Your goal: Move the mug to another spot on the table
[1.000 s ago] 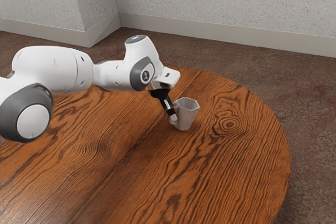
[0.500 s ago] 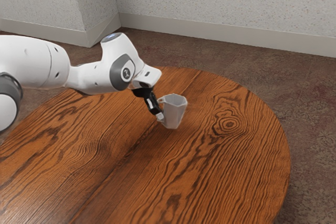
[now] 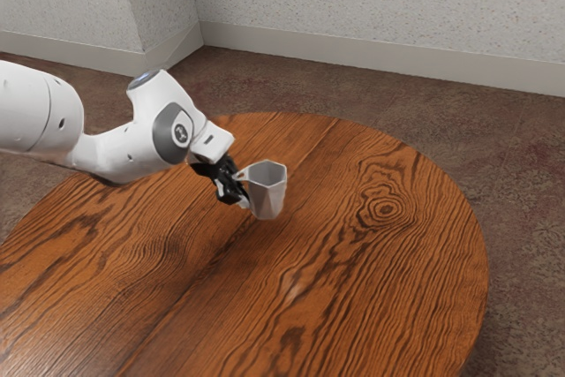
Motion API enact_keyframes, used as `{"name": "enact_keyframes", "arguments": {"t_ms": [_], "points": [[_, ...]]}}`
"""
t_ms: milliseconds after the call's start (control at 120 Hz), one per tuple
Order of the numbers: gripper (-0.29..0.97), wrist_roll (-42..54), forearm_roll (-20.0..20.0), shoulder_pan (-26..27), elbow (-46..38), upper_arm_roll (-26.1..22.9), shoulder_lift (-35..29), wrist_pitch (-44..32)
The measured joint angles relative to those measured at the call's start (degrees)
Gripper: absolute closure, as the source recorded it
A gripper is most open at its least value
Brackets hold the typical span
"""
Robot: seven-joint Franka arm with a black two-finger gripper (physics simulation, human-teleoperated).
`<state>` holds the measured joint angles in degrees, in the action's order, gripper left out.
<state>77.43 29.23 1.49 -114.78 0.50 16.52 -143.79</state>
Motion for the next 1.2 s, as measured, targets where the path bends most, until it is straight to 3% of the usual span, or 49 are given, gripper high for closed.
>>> {"name": "enact_keyframes", "arguments": {"t_ms": [100,242,533,1017,1200], "points": [[0.67,4.79,3.82,-1.35,-2.19,0.01,-0.93,-0.31],[0.67,10.6,6.01,-3.17,-5.43,-0.05,-2.85,-0.55],[0.67,19.57,7.04,-5.59,-7.56,-0.07,-3.27,-0.79],[0.66,28.8,9.97,-7.8,-7.18,-0.07,1.6,-0.81],[0.53,30.86,10.11,-7.81,-7.15,-0.05,1.83,-0.6]]}}
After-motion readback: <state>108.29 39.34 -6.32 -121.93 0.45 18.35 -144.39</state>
